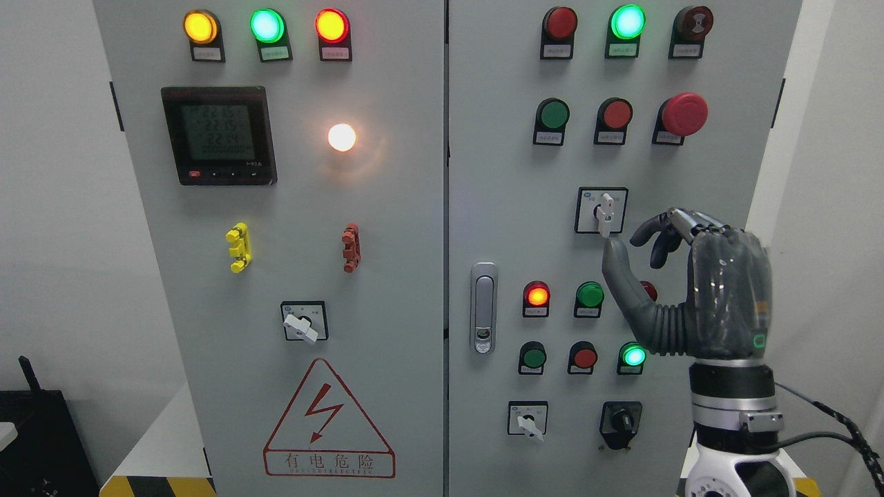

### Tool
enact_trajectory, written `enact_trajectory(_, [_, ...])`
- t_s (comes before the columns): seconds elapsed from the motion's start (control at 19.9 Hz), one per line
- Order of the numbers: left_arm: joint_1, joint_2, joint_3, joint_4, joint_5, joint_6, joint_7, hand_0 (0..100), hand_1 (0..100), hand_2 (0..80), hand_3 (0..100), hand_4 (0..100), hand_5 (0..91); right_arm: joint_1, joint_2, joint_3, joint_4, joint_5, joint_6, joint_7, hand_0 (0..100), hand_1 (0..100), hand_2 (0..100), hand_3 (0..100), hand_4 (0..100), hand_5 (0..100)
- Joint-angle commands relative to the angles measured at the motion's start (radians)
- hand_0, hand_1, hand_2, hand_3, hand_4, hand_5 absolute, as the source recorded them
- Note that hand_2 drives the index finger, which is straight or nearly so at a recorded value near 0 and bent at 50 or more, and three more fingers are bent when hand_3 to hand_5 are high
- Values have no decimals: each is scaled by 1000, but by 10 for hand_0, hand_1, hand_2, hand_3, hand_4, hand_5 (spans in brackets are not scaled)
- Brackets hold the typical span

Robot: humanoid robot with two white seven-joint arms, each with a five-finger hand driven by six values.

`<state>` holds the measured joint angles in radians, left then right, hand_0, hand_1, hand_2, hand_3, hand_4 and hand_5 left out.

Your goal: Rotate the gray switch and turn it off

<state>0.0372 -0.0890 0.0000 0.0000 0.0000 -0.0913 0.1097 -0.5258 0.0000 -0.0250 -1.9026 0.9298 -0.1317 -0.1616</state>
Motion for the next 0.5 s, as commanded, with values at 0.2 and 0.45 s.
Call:
enact_trajectory(0.2, [0, 0, 32, 23, -8, 1, 1, 120, 389, 0, 0, 0, 0, 78, -14, -105, -95, -3, -68, -1, 309, 188, 67, 71, 0, 0])
enact_trajectory(0.45, [0, 0, 32, 23, -8, -1, -1, 120, 389, 0, 0, 0, 0, 92, -14, -111, -96, -3, -71, -1, 212, 211, 37, 67, 0, 0])
